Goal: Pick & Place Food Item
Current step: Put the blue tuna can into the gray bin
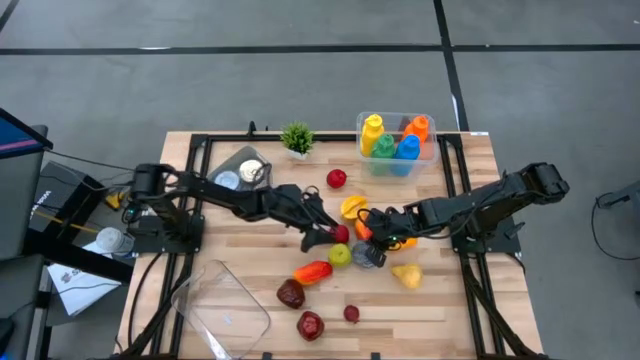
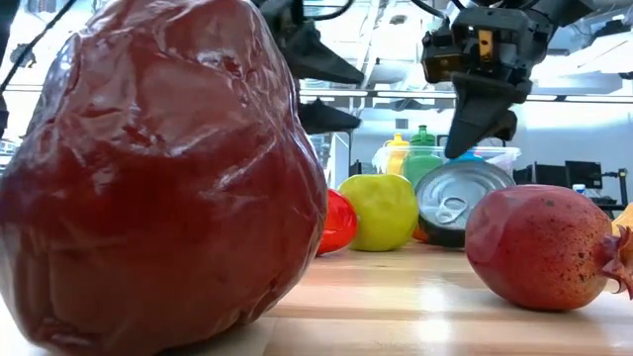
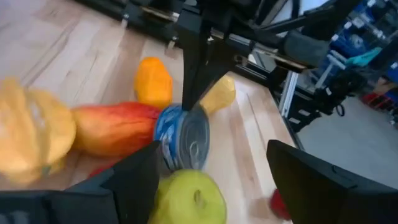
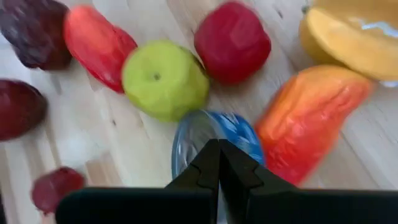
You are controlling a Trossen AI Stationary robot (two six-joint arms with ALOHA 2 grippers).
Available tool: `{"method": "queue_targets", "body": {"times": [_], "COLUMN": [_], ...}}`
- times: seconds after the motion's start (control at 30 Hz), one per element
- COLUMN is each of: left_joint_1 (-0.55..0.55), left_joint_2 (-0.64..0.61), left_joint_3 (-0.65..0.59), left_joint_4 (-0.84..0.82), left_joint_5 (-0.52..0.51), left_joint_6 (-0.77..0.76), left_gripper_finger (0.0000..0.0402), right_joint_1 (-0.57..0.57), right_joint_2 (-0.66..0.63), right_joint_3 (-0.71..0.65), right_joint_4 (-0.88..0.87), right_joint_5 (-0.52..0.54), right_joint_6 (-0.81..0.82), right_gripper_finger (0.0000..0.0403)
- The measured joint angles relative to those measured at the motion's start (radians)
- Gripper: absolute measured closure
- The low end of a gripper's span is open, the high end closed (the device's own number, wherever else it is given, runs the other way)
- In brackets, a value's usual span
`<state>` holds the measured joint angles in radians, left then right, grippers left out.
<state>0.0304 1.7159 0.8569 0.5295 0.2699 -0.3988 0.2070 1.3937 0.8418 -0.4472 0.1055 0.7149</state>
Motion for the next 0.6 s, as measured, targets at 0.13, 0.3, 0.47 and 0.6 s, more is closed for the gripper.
{"method": "queue_targets", "body": {"times": [0.13,0.3,0.47,0.6], "left_joint_1": [0.0,0.009,0.007,-0.024], "left_joint_2": [0.049,0.066,0.058,0.058], "left_joint_3": [0.057,0.098,0.152,0.275], "left_joint_4": [0.003,-0.108,-0.231,-0.432], "left_joint_5": [0.0,0.0,0.015,-0.08], "left_joint_6": [0.046,0.114,0.126,0.192], "left_gripper_finger": [0.0126,0.0128,0.0129,0.0131], "right_joint_1": [-0.031,-0.061,-0.027,0.04], "right_joint_2": [0.0,-0.007,-0.073,-0.127], "right_joint_3": [0.001,0.005,0.089,0.182], "right_joint_4": [0.063,0.082,-0.087,-0.328], "right_joint_5": [0.001,0.011,0.099,0.221], "right_joint_6": [-0.005,-0.008,0.04,0.178], "right_gripper_finger": [0.0402,0.0402,0.0402,0.0402]}}
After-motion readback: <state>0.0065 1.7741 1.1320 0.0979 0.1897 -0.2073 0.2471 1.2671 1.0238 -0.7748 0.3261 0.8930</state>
